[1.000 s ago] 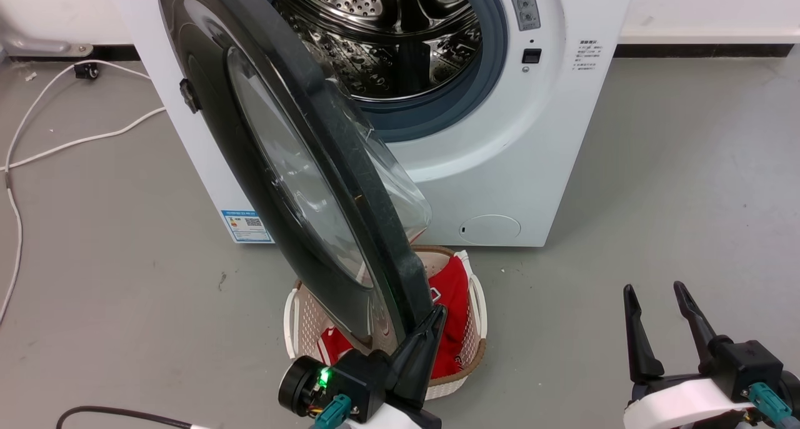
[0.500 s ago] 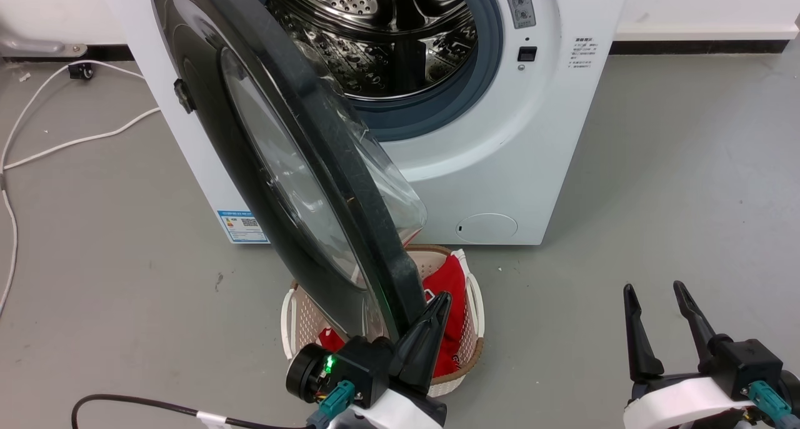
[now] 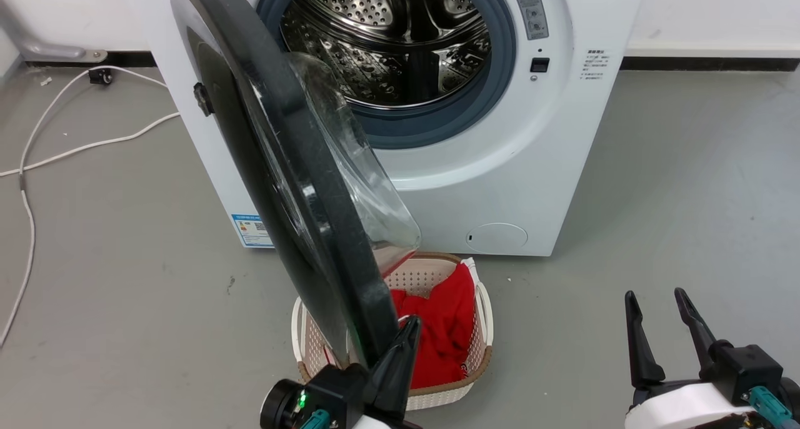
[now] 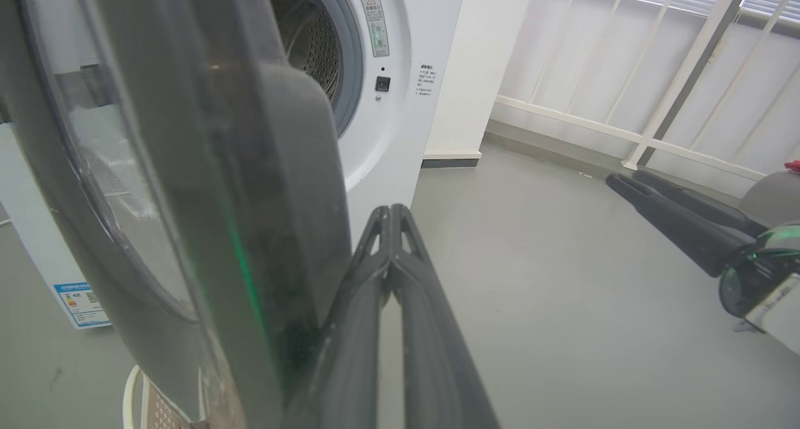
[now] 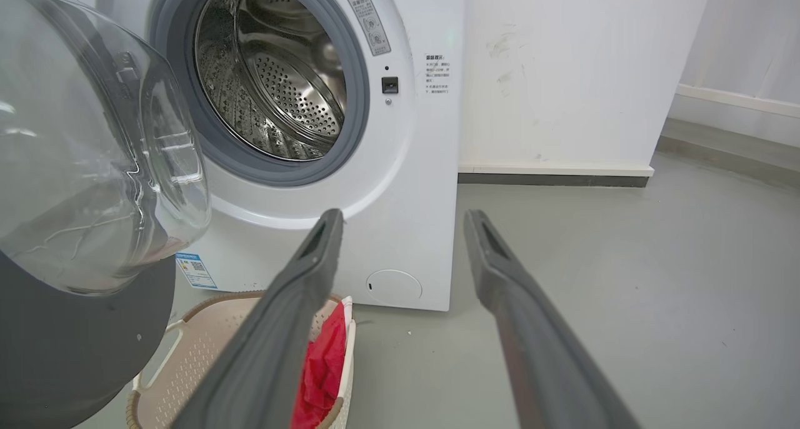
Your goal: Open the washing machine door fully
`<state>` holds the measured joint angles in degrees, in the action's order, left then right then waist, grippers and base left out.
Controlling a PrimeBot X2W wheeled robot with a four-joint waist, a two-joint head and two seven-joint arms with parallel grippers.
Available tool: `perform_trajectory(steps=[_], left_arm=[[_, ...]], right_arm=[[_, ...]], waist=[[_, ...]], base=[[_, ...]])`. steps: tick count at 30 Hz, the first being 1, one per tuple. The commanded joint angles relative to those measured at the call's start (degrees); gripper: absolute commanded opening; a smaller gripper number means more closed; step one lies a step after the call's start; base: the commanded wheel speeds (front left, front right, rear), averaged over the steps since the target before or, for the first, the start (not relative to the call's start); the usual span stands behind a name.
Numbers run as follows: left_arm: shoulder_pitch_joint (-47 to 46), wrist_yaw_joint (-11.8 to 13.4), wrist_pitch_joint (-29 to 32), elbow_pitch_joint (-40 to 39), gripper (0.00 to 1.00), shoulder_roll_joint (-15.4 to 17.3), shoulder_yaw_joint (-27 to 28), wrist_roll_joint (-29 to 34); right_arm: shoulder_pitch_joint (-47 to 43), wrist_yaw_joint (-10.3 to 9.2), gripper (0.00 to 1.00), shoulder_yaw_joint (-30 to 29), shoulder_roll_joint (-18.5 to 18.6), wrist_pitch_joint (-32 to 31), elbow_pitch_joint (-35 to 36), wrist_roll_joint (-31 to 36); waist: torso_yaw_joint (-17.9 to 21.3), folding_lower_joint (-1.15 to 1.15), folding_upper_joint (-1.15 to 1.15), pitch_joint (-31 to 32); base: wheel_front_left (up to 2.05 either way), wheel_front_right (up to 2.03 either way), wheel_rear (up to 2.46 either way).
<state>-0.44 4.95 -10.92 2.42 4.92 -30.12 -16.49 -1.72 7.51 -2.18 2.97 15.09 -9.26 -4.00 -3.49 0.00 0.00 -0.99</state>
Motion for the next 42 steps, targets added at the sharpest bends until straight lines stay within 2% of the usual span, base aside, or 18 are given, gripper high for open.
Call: perform_trajectory(steps=[1,19,31,42], left_arm=[[0.62,1.24,0.34,-0.15,0.0,1.17,1.47,-0.41],[9.3,8.64,1.87,-10.46,0.0,4.59,4.96,0.49],[9.02,10.0,1.22,-13.11,0.0,7.42,11.1,-2.41],[5.3,8.09,-1.92,-7.78,0.0,11.17,21.94,-9.19]], right_arm=[[-0.6,-0.04,1.0,-0.07,-0.18,0.1,-0.12,-0.13],[-1.8,-0.04,1.0,-0.71,-0.18,0.1,0.68,0.06],[-1.62,-0.04,1.0,-1.7,-0.17,0.11,1.3,0.14],[0.06,-0.04,1.0,-1.66,-0.15,0.1,1.39,0.39]], waist=[[-0.36,0.0,0.0,0.2],[-5.12,0.0,0.0,0.49],[-9.58,0.0,0.0,-0.11],[-10.67,0.0,0.0,-1.89]], base=[[0.0,0.0,0.0],[0.0,0.0,0.0],[0.0,0.0,0.0],[0.0,0.0,0.0]])
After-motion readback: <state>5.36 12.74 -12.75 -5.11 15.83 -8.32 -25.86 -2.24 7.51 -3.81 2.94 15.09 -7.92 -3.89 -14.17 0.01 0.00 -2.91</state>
